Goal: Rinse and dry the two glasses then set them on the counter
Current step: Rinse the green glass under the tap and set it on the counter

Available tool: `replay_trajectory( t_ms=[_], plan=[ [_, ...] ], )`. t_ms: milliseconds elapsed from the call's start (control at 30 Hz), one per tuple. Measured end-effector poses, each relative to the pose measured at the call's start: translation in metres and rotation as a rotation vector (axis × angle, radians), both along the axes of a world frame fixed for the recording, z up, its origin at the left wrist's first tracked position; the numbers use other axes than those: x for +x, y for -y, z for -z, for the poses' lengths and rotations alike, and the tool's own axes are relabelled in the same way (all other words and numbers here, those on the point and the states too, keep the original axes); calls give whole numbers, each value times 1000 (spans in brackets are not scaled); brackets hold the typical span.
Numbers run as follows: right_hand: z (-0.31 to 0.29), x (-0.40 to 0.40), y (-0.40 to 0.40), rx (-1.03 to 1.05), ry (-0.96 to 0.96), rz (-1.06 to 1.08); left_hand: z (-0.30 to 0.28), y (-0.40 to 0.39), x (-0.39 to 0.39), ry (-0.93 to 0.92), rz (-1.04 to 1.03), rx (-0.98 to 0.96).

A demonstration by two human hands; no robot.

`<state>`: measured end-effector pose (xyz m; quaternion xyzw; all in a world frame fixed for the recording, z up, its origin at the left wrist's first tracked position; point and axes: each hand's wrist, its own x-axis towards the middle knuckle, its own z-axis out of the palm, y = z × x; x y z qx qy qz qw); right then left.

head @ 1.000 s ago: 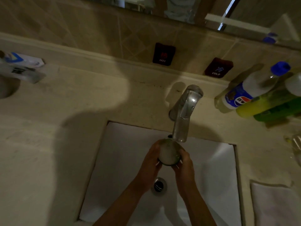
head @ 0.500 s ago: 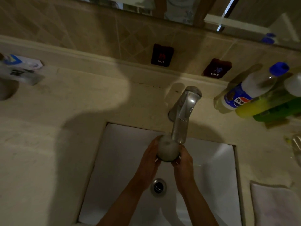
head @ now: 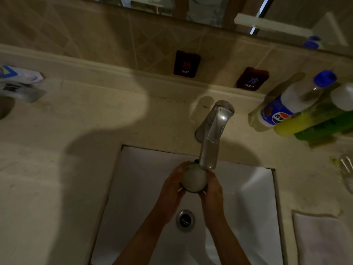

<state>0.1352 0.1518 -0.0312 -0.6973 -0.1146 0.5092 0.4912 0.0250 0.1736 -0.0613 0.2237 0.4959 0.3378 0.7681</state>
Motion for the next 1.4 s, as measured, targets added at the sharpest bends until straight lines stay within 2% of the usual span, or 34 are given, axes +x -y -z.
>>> replay_trajectory(
  t_ms=[67,200,300,400,467,600,700,833,1100,1267,1400],
  plan=[
    [-1,-7,-5,-12,-83,75,6,5,5,-22,-43,-41],
    [-4,-1,2,-44,-53,67,14,10,4,-37,4,38],
    [-6,2,-13,-85,-106,73,6,9,6,-55,21,41],
    [-5,7,-14,-91,-6,-30,5,13,2,-27,91,18],
    [-7,9,-4,-45,37,-4,2,11,1,-29,169,51],
    [-8,3,-7,-51,-7,43,-4,8,5,-23,82,28],
    [-11,4,-8,-39,14,-13,-4,8,-2,-25,101,36],
    [-11,-5,-3,-40,-8,75,0,8,-4,-64,46,17],
    [-12,-10,-5,-66,-5,102,1,17,-4,-81,44,16],
    [-15,-1,-10,-160,25,6,-3,15,-6,-60,69,8],
    [-11,1,-23,-264,-103,34,-4,17,-1,-70,-10,-22]
  ],
)
